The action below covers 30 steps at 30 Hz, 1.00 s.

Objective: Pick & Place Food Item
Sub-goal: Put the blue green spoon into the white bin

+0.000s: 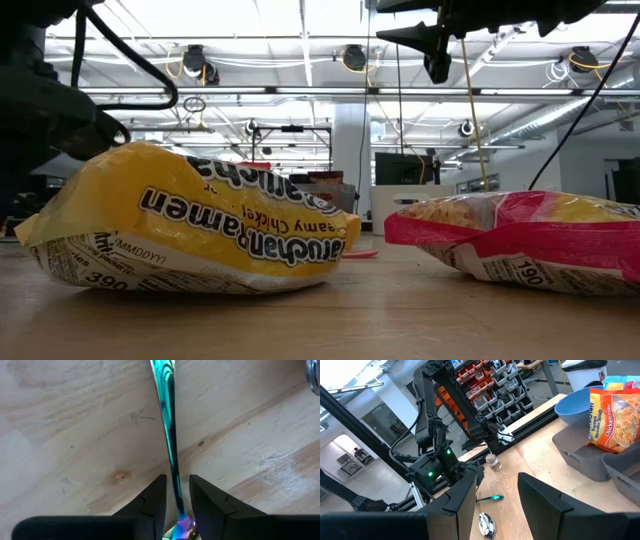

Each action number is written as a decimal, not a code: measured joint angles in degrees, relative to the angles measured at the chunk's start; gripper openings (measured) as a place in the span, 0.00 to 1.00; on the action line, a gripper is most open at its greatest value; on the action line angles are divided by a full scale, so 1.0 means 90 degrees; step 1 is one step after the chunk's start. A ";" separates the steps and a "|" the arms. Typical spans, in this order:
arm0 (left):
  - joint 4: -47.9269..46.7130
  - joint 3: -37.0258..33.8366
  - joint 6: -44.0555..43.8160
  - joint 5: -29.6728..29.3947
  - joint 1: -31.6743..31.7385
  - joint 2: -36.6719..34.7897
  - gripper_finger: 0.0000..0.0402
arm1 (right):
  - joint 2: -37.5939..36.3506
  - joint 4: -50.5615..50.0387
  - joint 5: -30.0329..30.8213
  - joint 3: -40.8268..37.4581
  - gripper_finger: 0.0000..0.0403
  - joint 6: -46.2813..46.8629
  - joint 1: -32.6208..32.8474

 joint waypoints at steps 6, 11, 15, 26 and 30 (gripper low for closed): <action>-0.0166 -0.0010 0.0048 0.0141 0.0013 -0.0007 0.14 | 0.0000 -0.0083 -0.0002 0.0000 0.35 -0.0019 -0.0002; -0.0179 -0.0013 0.0217 0.0220 0.0031 -0.0007 0.03 | 0.0000 -0.0096 -0.0002 0.0000 0.35 -0.0029 -0.0002; -0.0175 -0.0022 0.0380 0.0421 0.0157 -0.0010 0.06 | 0.0000 -0.0093 -0.0002 0.0000 0.35 -0.0029 -0.0002; 0.0124 -0.0054 0.0781 -0.0554 0.0636 -0.1271 0.04 | 0.0000 -0.0079 -0.0005 0.0000 0.35 -0.0031 -0.0002; 0.0566 -0.0054 0.1091 -0.1443 0.0798 -0.1921 0.03 | 0.0000 -0.0079 -0.0005 0.0000 0.35 -0.0031 -0.0002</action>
